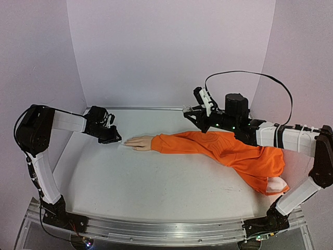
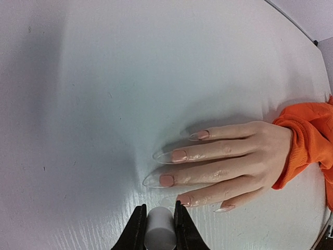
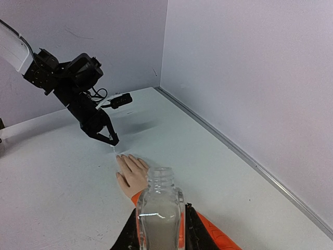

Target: Paint the nails

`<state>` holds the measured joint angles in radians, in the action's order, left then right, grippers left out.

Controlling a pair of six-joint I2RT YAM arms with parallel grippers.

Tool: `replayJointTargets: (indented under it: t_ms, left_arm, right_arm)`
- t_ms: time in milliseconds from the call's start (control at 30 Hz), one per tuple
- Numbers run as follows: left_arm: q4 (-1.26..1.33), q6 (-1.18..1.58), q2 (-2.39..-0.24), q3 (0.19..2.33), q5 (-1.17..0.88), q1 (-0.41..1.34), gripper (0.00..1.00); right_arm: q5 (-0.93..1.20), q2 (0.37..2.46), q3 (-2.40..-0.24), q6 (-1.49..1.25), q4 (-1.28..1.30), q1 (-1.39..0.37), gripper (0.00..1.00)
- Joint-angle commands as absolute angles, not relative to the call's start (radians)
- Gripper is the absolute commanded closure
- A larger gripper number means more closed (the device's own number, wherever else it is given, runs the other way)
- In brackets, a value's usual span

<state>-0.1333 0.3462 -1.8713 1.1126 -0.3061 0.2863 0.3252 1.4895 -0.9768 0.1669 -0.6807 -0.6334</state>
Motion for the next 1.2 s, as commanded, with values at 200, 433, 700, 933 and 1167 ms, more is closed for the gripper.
replayJointTargets:
  t_ms: [200,433,700,933,1167]
  left_arm:
    - [-0.141,0.312,-1.807,1.140,-0.294,0.285,1.00]
    - [-0.126,0.316,-1.837,1.175,-0.364,0.321,1.00]
    - [-0.112,0.327,-1.852,1.180,-0.354,0.321,1.00]
    - [-0.111,0.325,-1.814,1.155,-0.288,0.315,1.00]
    - [-0.112,0.331,-1.833,1.163,-0.298,0.310,1.00]
  right_arm:
    - [0.339,1.480,-0.994,0.156,-0.752,-0.629,1.00]
    - [0.342,1.483,-0.999,0.156,-0.752,-0.629,1.00]
    - [0.337,1.480,-0.997,0.158,-0.752,-0.629,1.00]
    - [0.336,1.483,-0.999,0.158,-0.750,-0.629,1.00]
    - [0.339,1.485,-1.000,0.156,-0.750,-0.629,1.00]
